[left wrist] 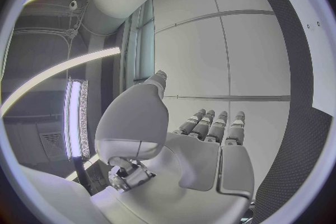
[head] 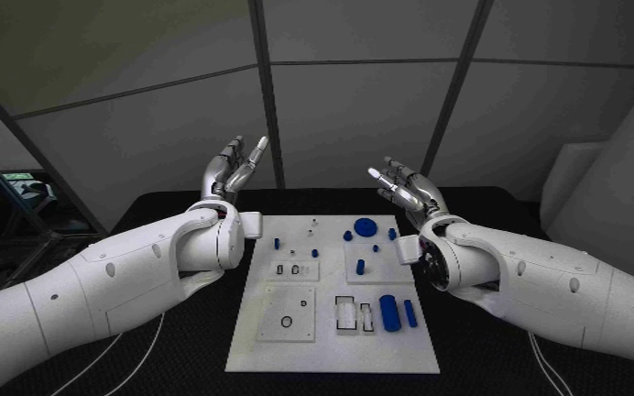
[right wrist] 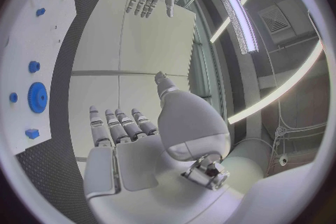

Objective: Assemble the parts on the task board

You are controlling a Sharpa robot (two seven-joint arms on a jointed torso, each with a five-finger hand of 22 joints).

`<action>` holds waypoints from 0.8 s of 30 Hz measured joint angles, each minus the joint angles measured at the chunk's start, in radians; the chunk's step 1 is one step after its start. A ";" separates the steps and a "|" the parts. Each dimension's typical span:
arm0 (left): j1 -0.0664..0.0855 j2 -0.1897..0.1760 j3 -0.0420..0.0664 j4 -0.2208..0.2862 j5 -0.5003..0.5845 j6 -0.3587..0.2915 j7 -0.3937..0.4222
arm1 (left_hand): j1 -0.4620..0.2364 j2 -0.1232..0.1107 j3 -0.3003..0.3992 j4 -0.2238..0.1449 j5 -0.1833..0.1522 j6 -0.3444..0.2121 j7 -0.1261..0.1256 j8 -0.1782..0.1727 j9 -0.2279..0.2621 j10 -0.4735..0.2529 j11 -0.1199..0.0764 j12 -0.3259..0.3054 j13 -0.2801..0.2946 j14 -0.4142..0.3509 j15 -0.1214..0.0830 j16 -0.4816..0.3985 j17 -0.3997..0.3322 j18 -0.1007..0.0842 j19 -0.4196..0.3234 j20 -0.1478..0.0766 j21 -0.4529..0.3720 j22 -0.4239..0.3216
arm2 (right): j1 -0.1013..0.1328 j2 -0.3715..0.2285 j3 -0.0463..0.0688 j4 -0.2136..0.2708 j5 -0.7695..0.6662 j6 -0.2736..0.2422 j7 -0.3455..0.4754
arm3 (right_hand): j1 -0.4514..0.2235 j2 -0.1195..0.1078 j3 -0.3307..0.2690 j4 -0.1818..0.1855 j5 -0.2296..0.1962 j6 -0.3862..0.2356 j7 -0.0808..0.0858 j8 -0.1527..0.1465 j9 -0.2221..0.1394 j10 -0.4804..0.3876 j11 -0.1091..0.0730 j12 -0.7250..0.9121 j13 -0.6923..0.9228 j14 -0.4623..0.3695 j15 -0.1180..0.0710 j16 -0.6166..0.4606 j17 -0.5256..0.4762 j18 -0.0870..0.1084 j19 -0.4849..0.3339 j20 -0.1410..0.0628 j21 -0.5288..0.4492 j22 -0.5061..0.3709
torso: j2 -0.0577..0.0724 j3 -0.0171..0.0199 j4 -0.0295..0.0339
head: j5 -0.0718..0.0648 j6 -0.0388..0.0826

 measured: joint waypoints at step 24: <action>-0.005 -0.062 -0.001 0.031 -0.018 0.128 0.005 | 0.189 0.033 -0.004 -0.069 0.004 0.541 0.047 0.097 0.046 0.735 0.097 0.140 0.053 0.810 0.002 0.186 0.085 -0.014 0.696 0.007 0.309 0.127 | 0.041 -0.032 0.013 -0.067 -0.707 0.109 -0.092 | 0.196 -0.049 0.161 -0.155 0.031 0.699 0.081 0.102 0.045 0.791 -0.047 0.115 0.038 0.821 -0.071 0.136 0.048 0.123 0.535 -0.023 0.211 0.072 | 0.011 0.0001 -0.0018 | -0.005 0.001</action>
